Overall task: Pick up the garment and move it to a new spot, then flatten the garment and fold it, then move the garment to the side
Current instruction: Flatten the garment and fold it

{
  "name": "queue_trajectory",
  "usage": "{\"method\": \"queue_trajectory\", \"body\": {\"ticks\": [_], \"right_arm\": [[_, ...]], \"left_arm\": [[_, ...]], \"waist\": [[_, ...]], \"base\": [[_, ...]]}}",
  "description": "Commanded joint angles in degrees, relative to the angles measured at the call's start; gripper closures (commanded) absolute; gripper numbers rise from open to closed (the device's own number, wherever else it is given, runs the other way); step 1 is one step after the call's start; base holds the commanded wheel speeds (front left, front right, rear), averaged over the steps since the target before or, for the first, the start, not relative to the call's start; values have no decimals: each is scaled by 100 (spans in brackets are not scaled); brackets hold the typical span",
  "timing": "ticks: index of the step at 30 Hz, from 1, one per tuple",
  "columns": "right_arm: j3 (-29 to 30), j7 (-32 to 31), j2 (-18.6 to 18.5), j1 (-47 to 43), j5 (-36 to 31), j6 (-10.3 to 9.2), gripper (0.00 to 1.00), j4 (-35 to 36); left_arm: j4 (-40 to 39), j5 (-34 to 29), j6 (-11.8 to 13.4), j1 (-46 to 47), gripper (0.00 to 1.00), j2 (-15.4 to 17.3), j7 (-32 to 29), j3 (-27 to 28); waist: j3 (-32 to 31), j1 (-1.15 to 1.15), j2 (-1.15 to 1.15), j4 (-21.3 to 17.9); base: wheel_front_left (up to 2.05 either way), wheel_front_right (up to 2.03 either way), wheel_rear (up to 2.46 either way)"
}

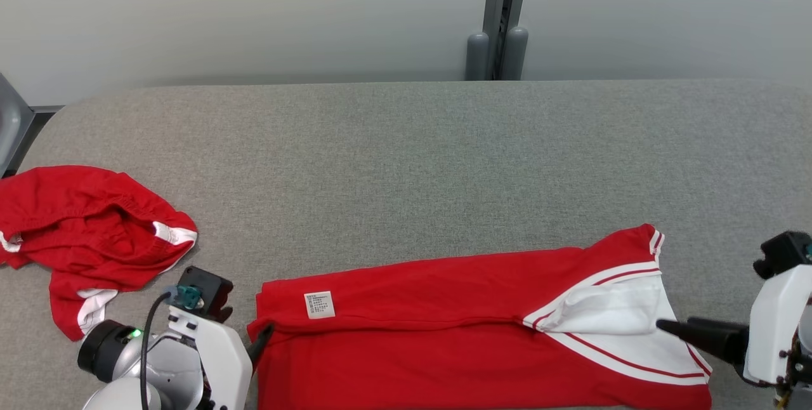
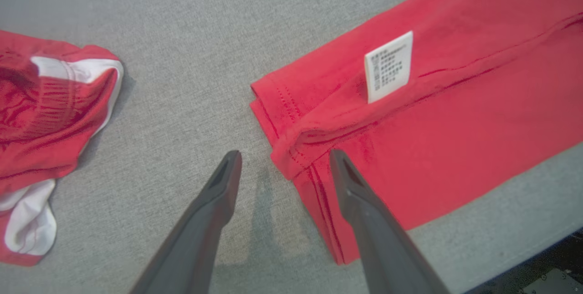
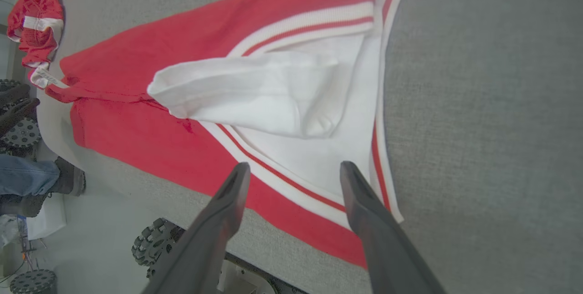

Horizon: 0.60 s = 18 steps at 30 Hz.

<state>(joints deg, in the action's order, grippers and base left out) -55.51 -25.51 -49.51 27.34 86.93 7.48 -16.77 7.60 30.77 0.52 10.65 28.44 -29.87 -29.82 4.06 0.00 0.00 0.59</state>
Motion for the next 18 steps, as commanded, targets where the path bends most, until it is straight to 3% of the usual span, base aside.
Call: {"method": "queue_trajectory", "body": {"ticks": [1, 6, 11, 18], "right_arm": [[184, 378, -39, -53, -52, 5, 0, 143], [518, 1446, 47, -203, -403, 4, 0, 273], [730, 2155, 191, -350, -681, 4, 0, 181], [1203, 3351, 516, -493, -1182, 5, 0, -184]], "left_arm": [[-177, 4, 127, -76, 0, 11, 182, 129], [-453, 18, 429, -221, 0, -148, 650, 343], [-570, 47, 595, -364, 0, -271, 1027, 490], [-640, -47, 811, -402, 0, -480, 2017, 804]], "waist": [[-35, 0, 0, -13], [-87, 0, 0, -17], [-121, 0, 0, -4], [-90, 0, 0, 31]], "base": [[0, 0, 0], [0, 0, 0], [0, 0, 0], [0, 0, 0]]}}
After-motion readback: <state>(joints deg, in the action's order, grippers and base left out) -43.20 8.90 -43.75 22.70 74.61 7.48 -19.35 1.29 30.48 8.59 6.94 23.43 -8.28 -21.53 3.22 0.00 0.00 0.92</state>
